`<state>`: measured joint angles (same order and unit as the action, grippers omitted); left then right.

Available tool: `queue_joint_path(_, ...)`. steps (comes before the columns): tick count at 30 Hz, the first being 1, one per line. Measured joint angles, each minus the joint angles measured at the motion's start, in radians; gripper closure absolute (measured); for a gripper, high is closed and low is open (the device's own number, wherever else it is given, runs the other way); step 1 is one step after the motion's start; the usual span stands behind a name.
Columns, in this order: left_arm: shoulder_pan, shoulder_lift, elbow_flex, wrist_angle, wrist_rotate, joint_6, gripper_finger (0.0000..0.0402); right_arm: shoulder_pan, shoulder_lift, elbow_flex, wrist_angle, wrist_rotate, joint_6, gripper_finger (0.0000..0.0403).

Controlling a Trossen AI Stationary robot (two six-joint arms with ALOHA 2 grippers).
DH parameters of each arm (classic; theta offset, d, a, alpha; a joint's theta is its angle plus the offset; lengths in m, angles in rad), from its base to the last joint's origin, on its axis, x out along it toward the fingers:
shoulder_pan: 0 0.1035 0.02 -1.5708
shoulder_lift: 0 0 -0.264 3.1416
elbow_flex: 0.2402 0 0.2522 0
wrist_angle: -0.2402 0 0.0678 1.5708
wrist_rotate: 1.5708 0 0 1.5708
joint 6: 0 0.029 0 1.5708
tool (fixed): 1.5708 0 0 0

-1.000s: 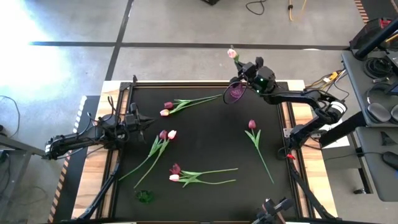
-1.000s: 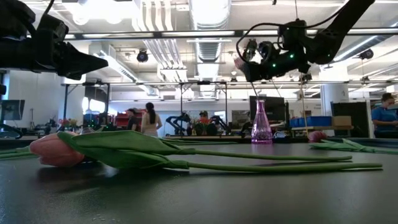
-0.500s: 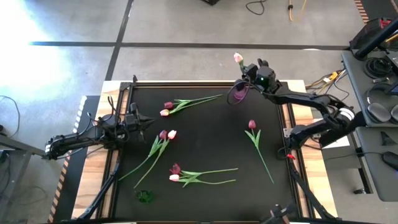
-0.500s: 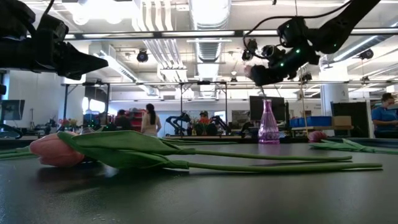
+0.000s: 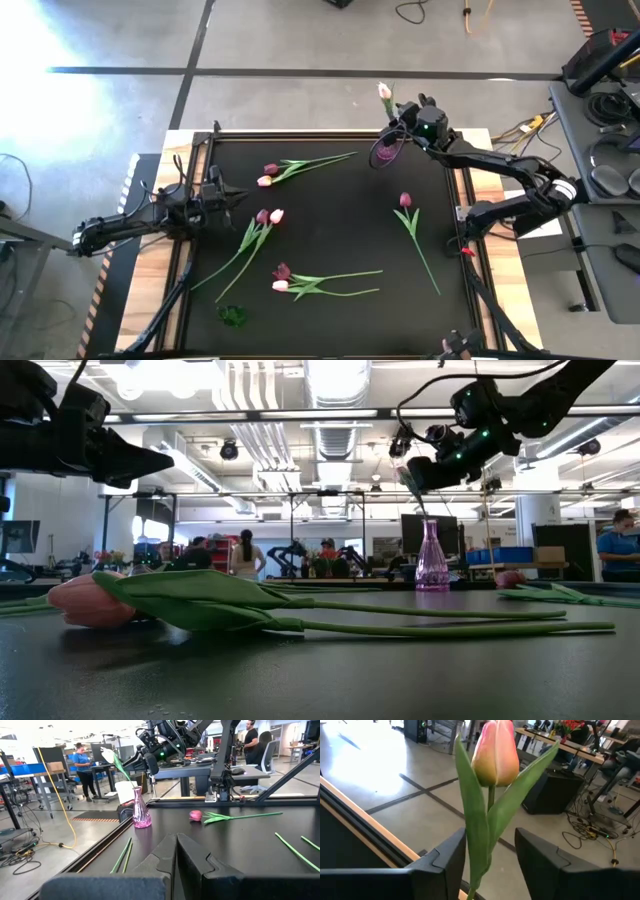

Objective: Sort flowers into vase by color
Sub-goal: Put the pink flower into the violet vase, then put the red flower into the green vase

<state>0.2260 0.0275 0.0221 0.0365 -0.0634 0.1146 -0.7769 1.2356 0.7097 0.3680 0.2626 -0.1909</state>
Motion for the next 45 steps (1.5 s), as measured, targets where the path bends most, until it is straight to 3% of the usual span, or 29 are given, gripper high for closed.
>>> queue_joint_path(18,0.0,0.0,0.0,0.034,0.0,0.0,0.0401,0.008,-0.121,0.001,-0.213,-0.06,0.001,0.0234)
queue_joint_path(24,0.0,0.0,0.0,0.064,0.005,-0.015,0.0401,0.034,-0.167,0.001,-0.216,-0.061,-0.01,0.027)
queue_joint_path(32,0.0,0.0,0.0,0.083,0.083,-0.028,0.0401,0.048,-0.194,0.001,-0.232,-0.061,-0.029,0.0325)
queue_joint_path(39,0.0,0.012,0.159,-0.163,0.088,-0.027,0.0401,0.048,-0.216,0.001,-0.262,-0.061,-0.018,0.0335)
queue_joint_path(45,-0.003,0.075,0.196,-0.142,0.084,-0.053,0.0401,0.05,-0.259,0.001,-0.327,-0.061,-0.037,0.0335)
